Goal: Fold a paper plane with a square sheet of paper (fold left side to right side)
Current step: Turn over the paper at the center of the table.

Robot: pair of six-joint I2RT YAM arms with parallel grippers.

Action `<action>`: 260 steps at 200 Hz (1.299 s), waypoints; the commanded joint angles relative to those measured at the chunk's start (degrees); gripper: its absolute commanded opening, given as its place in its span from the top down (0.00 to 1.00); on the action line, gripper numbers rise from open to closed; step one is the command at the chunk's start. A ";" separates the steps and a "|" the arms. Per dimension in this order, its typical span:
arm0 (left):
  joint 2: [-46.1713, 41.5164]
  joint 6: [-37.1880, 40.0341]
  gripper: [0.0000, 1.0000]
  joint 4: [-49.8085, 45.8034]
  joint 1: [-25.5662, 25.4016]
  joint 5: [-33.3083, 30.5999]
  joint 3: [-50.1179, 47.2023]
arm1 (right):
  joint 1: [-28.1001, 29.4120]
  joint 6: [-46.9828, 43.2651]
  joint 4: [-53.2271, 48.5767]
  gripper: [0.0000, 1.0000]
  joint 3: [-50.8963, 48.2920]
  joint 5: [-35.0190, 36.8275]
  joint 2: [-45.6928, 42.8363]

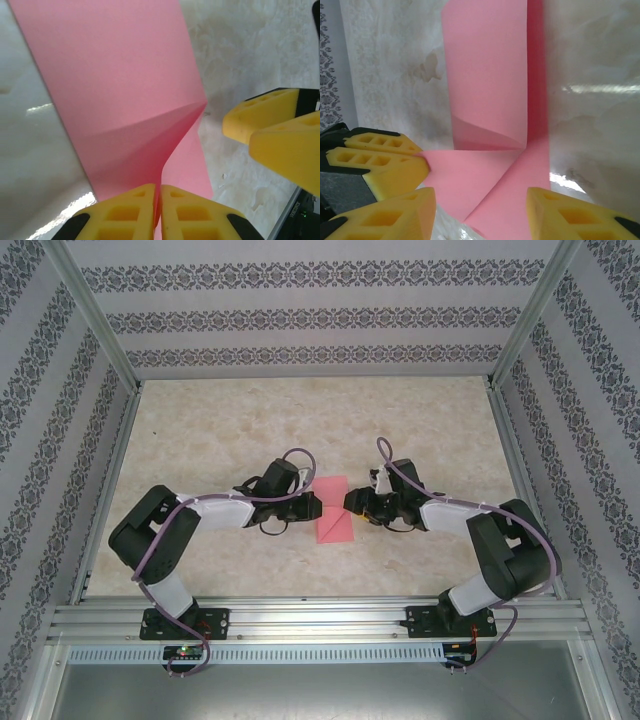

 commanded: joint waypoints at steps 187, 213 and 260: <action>-6.25 -1.46 0.40 1.42 3.65 -2.77 -4.23 | 3.91 2.57 8.36 0.87 5.02 -1.71 7.04; -12.87 -3.96 0.16 1.01 4.97 -3.31 -6.91 | 3.01 1.44 8.34 0.96 5.11 -1.57 3.48; -25.57 -12.70 0.00 6.34 6.48 -0.10 -10.87 | -1.40 2.98 13.75 1.00 5.23 -5.53 -5.87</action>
